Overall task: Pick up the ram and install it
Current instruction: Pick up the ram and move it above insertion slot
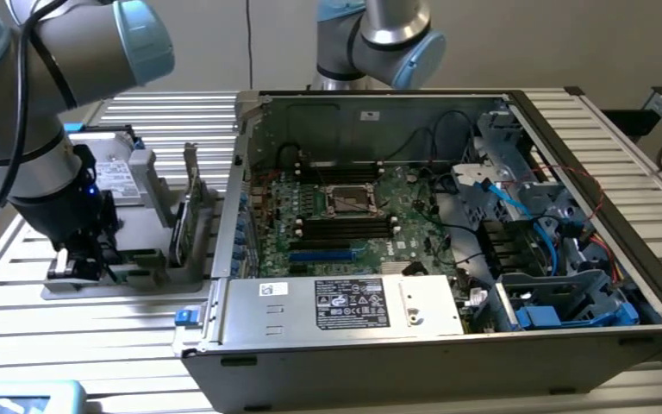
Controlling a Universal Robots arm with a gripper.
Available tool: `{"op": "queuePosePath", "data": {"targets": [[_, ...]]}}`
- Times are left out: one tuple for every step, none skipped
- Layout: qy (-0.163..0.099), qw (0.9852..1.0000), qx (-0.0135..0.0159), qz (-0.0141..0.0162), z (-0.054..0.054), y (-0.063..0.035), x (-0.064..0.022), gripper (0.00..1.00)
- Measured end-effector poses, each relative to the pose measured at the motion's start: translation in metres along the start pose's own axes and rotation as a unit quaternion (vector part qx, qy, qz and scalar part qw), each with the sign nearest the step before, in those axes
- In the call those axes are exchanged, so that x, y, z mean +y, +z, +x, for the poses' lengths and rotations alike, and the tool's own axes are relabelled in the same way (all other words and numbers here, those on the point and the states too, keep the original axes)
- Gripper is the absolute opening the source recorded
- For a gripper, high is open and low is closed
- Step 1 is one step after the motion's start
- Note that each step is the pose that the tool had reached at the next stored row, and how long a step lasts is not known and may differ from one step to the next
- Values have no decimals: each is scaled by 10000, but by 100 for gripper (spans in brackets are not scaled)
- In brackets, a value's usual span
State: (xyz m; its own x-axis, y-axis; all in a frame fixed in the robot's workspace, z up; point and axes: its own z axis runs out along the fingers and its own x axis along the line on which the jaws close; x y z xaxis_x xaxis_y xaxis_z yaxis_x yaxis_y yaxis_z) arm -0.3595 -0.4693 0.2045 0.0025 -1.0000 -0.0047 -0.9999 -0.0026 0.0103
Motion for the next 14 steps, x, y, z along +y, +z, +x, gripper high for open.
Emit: {"op": "queuePosePath", "data": {"targets": [[0,10000,0,0,0,7,0,36],[0,10000,0,0,0,15,0,36],[0,10000,0,0,0,23,0,36],[0,10000,0,0,0,30,0,36],[0,10000,0,0,0,38,0,36],[0,10000,0,0,0,47,-1,36],[0,10000,0,0,0,53,-1,36],[0,10000,1,-1,1,58,0,36],[0,10000,1,-1,1,62,0,35],[0,10000,1,-1,1,63,0,28],[0,10000,3,-2,1,63,-1,22],[0,10000,4,-3,0,65,-1,22],[0,10000,11,-7,0,64,-1,16],[1,10000,22,-9,0,51,0,13]]}}
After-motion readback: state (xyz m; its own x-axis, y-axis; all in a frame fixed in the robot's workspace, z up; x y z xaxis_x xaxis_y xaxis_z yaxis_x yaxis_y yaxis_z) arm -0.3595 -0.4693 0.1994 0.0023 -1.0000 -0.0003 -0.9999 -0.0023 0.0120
